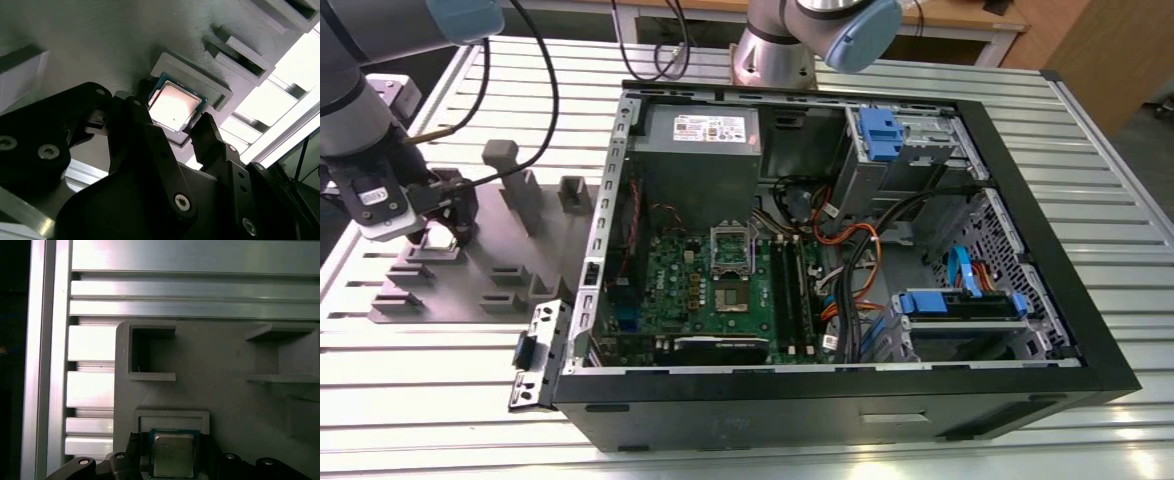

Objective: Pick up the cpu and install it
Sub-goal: 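Pick up the cpu and move it towards the insertion slot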

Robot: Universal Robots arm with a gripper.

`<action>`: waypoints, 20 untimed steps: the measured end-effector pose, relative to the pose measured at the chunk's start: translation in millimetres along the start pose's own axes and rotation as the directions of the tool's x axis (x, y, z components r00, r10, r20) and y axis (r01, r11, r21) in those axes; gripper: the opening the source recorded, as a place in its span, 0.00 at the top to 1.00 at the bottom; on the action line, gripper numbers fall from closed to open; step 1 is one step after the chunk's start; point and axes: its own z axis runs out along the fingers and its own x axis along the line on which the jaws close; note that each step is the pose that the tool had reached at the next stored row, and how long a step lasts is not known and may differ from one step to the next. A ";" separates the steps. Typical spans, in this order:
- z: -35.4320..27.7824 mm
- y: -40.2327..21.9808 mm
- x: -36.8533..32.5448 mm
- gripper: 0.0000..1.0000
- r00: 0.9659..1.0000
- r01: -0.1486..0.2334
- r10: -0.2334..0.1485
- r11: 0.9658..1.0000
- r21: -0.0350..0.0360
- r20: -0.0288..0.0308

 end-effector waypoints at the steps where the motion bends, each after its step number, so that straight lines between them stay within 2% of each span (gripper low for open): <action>1: -0.1 0.0 0.1 0.40 1.000 -0.001 0.001 1.000 0.000 0.000; 10: -3.5 0.9 0.3 0.40 1.000 -0.001 0.001 1.000 0.000 0.000; 20: -3.3 1.0 1.9 0.40 1.000 -0.001 0.001 1.000 0.000 0.000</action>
